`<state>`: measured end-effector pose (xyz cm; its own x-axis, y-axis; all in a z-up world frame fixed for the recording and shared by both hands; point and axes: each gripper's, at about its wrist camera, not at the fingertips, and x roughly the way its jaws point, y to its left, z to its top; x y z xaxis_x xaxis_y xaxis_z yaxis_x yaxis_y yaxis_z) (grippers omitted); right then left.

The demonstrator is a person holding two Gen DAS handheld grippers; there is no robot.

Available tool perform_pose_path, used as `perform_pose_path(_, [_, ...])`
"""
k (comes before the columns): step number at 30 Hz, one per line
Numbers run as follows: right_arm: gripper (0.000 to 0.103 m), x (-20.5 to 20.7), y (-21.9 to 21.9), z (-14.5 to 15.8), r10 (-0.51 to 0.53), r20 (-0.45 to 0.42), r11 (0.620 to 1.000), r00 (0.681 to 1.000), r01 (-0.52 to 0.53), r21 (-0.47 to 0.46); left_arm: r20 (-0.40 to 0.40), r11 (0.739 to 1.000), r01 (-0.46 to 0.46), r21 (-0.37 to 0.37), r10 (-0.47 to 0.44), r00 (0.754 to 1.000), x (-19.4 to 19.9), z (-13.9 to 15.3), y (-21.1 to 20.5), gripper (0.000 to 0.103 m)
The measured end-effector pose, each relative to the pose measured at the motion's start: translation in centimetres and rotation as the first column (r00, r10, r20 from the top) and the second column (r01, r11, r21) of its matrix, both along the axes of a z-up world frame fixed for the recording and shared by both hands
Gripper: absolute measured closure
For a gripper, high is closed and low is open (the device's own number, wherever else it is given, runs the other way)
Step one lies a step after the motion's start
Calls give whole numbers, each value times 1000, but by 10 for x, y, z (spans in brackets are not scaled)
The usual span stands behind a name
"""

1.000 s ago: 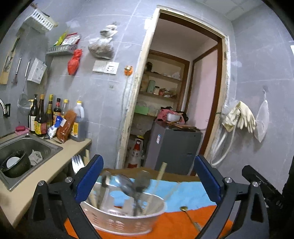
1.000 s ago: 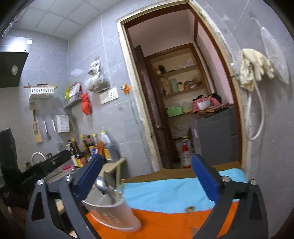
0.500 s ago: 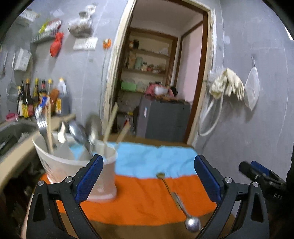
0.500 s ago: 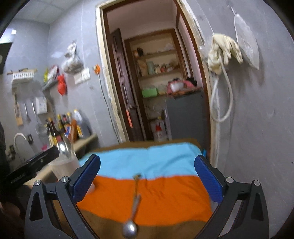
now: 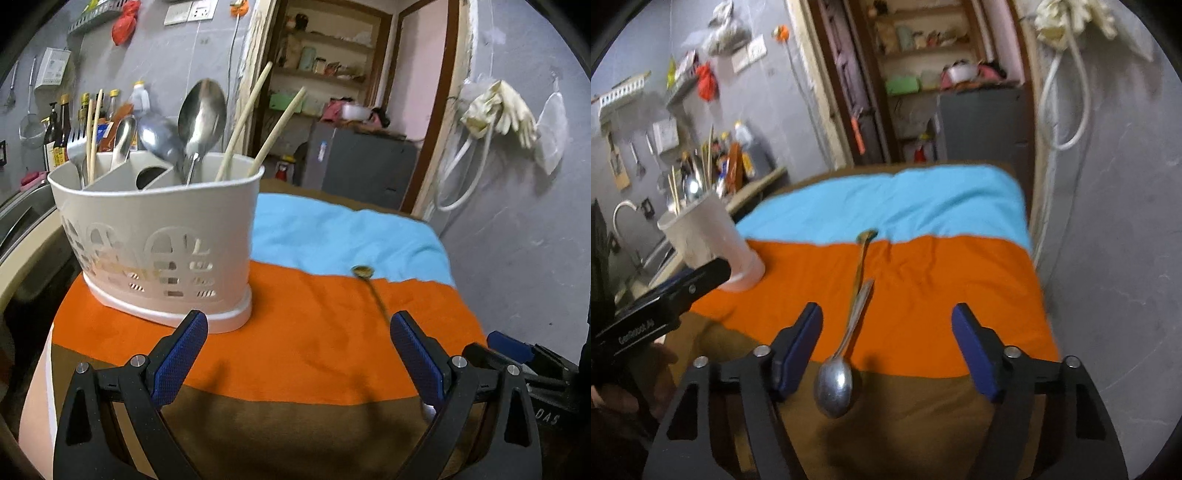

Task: Organize utensils
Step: 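Lower the right tool toward the steel spoon while the left tool approaches the gold spoon, then close the right tool on the steel spoon handle while the left tool grips the gold spoon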

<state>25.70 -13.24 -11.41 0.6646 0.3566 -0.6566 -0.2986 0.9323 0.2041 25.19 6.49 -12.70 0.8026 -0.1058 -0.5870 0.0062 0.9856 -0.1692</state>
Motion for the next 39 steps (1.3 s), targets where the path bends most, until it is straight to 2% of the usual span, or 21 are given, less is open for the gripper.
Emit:
perform_pose_path(7, [56,12,18,-24,65,-127,997,990,-68,-22,-69,1000,9,-4,-9,998,12,-15,0,7])
perform_pose_path(11, [61,18,24,-31,64,-161,997,985,-72,-39,-96,1000,13,-3,-14,995,18,-19,-1,7])
perform_pose_path(13, [74,21,26,-31,37,-166,996,985,-49,-70,-101,1000,22,-3,-23,995,21,-19,-4,7])
perform_pose_path(15, [81,23,26,-30,14,-169,996,985,-29,-86,-100,999,39,-6,-39,994,25,-19,-7,9])
perform_pose_path(19, [91,23,25,-28,0,-157,989,988,-24,-147,-108,996,90,-3,-89,990,34,-18,-19,20])
perform_pose_path(21, [92,28,15,-30,-27,-156,984,987,-1,-179,-114,993,114,-11,-114,987,41,-20,-25,22])
perform_pose_path(22, [92,33,7,-32,-36,-166,987,985,9,-161,-120,992,122,-15,-123,985,45,-21,-28,25])
perform_pose_path(26, [93,50,-7,-32,-43,-165,989,985,19,-147,-149,984,170,-56,-176,973,67,-26,-40,44])
perform_pose_path(30, [95,65,-12,-33,-32,-175,994,984,14,-106,-175,973,209,-99,-223,959,90,-30,-51,56])
perform_pose_path(32, [95,68,-12,-33,-30,-178,995,984,13,-94,-206,967,228,-111,-247,947,102,-34,-56,70])
perform_pose_path(34, [95,71,-12,-33,-27,-179,996,983,13,-83,-241,964,241,-109,-261,935,113,-39,-61,78])
perform_pose_path(39, [96,76,-13,-34,-23,-190,998,982,12,-59,-289,965,226,-130,-255,923,131,-43,-63,83])
